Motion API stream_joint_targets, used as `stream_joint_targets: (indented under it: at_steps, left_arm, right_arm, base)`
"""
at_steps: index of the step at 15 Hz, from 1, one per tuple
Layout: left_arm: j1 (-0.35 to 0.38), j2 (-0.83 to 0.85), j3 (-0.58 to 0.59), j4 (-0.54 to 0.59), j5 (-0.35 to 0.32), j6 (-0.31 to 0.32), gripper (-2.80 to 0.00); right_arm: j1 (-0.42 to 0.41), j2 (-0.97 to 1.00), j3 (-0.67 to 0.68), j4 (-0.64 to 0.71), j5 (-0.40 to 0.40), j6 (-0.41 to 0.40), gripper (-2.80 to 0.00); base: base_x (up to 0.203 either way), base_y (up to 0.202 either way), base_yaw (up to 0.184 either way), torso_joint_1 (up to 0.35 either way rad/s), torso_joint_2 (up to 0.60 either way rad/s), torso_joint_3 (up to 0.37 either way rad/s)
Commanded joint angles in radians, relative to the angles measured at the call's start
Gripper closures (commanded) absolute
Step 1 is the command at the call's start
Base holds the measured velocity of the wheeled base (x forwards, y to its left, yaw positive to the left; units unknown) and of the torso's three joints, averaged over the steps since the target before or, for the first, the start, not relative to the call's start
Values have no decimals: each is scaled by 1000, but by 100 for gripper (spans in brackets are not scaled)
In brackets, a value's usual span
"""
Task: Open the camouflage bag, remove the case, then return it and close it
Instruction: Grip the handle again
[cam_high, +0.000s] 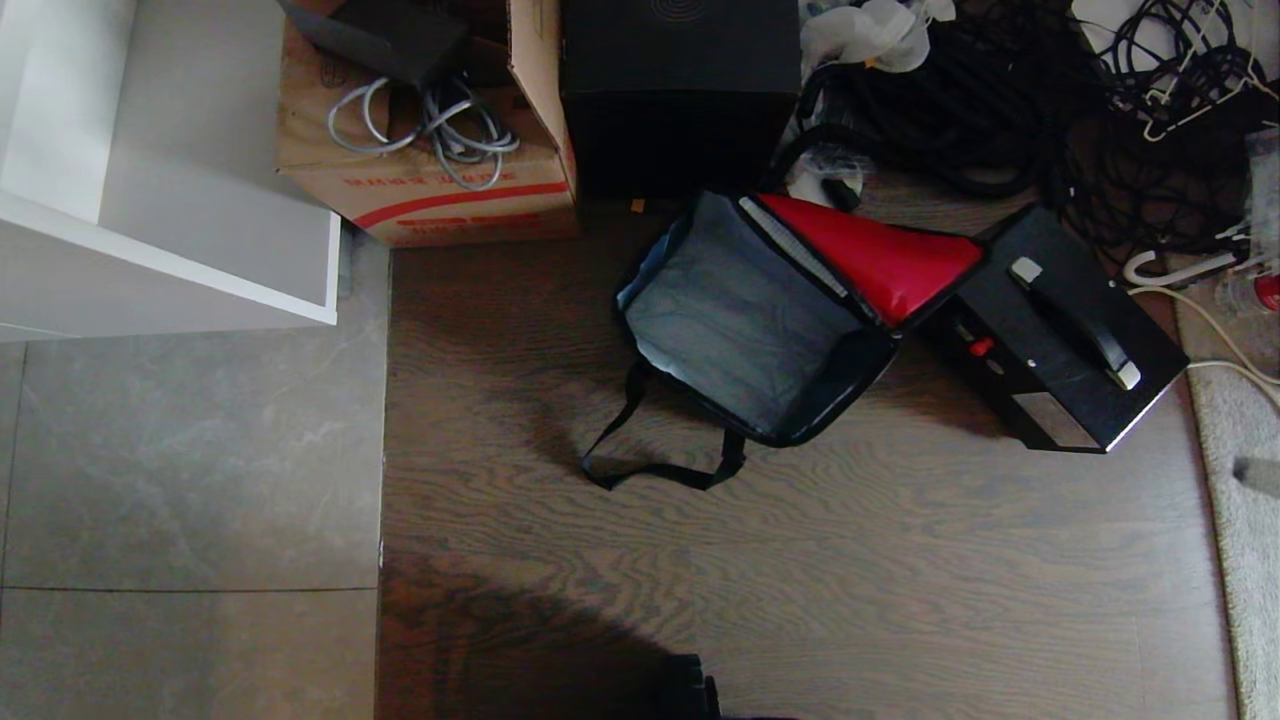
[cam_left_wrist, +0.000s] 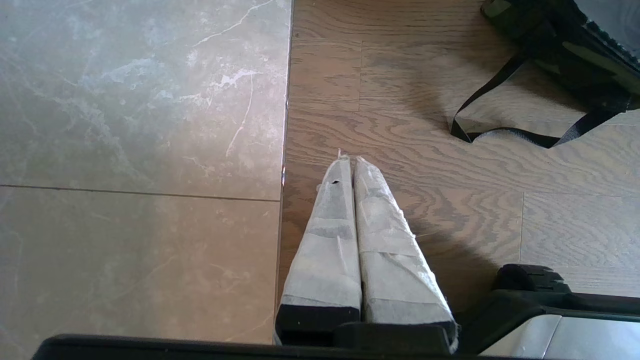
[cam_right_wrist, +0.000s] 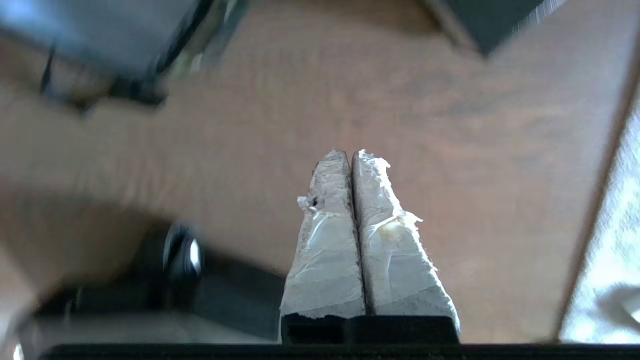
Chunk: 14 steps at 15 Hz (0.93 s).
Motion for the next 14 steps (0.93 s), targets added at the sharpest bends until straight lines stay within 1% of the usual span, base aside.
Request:
stream_joint_targets:
  at_steps: [1,2,3,4,6,7,10,12,14]
  left_arm:
    - [0,0,8,0,0,-1,0]
    - [0,0,8,0,1,-1,0]
    - [-1,0,8,0,0,-1,0]
    - [0,0,8,0,1,-1,0]
    - [0,0,8,0,0,-1,0]
    - [0,0,8,0,1,-1,0]
    - [0,0,8,0,0,-1,0]
    - [-1,0,8,0,0,-1,0]
    - [0,0,8,0,1,-1,0]
  right_arm:
    - [-2,298,-95,-148,-23,46,0]
    - [-3,335,-155,-163,-6,92,0]
    - [-7,362,-187,-149,59,135,0]
    - [-14,387,-198,-144,85,169,0]
    - [-21,441,-220,-177,87,235,0]
    - [-23,469,-228,-194,84,253,0]
    - [-26,557,-266,-239,66,269,0]
    - [-63,587,-266,-263,74,259,0]
    - [-99,660,-287,-296,79,239,0]
  base:
    - [0,0,0,0,0,0]
    - [0,0,0,0,0,0]
    - [0,0,0,0,0,0]
    - [0,0,0,0,0,0]
    - [0,0,0,0,0,0]
    - [0,0,0,0,0,0]
    - [0,0,0,0,0,0]
    - [0,0,0,0,0,0]
    - [0,0,0,0,0,0]
